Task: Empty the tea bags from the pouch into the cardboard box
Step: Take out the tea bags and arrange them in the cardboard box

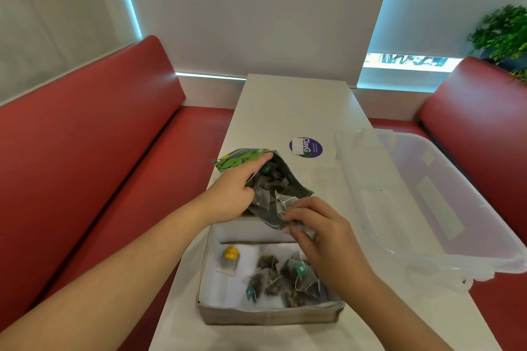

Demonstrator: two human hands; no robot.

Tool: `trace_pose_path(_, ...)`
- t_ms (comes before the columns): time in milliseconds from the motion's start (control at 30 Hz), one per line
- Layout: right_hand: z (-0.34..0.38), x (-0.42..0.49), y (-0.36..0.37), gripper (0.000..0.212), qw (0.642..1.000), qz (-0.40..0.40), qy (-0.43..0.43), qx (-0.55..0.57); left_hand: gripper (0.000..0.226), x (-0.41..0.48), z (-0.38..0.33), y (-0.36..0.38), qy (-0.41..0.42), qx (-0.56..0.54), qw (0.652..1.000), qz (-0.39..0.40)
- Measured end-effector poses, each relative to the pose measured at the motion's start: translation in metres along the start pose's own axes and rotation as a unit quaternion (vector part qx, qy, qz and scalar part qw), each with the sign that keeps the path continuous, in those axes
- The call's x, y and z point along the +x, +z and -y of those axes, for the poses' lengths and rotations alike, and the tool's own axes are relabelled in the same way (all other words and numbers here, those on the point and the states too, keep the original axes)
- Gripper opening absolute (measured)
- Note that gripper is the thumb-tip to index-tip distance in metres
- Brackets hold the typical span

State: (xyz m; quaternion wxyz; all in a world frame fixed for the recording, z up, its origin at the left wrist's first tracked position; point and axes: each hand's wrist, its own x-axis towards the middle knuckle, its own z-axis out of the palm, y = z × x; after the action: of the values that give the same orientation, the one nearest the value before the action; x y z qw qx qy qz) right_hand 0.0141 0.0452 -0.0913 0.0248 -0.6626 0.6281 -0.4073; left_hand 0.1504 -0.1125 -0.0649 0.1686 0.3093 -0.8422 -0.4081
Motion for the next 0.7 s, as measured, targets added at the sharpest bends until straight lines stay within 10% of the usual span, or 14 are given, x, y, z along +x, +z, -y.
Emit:
trace_pose_path(500, -0.023, -0.035, 0.028, 0.051, 0.965, 0.247, 0.031, -0.081, 0.082, -0.004, 0.000, 0.002, -0.003, 0.001, 1.000, 0.005)
trace_pose_path(700, -0.019, -0.023, 0.013, 0.034, 0.981, 0.160, 0.025, -0.107, 0.082, -0.004, 0.001, -0.001, -0.001, -0.004, 1.000, 0.014)
